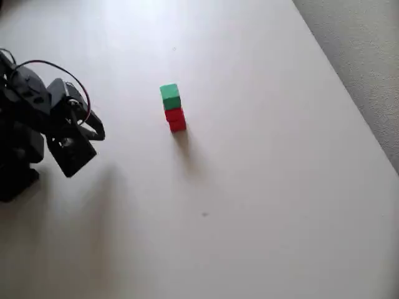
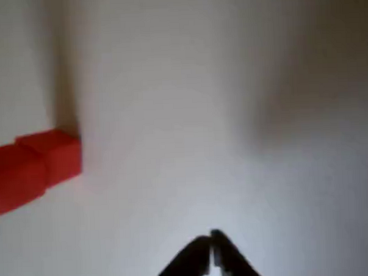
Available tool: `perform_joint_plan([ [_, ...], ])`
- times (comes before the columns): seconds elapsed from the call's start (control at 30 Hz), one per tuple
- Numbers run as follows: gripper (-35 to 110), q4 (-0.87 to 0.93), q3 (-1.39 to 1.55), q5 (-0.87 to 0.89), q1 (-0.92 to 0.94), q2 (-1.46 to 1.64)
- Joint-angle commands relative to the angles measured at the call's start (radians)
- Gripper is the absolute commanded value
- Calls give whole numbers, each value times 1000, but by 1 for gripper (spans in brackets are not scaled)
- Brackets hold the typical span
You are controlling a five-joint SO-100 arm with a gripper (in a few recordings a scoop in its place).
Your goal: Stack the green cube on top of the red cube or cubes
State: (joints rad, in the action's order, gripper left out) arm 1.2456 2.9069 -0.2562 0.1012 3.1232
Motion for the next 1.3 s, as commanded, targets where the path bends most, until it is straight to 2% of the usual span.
perform_joint_plan([
  [0.0, -2, 5, 32, -18, 17, 64],
  [0.27, -1, 63, 52, -17, 20, 173],
  [1.27, -2, 64, 52, -3, 34, 170],
])
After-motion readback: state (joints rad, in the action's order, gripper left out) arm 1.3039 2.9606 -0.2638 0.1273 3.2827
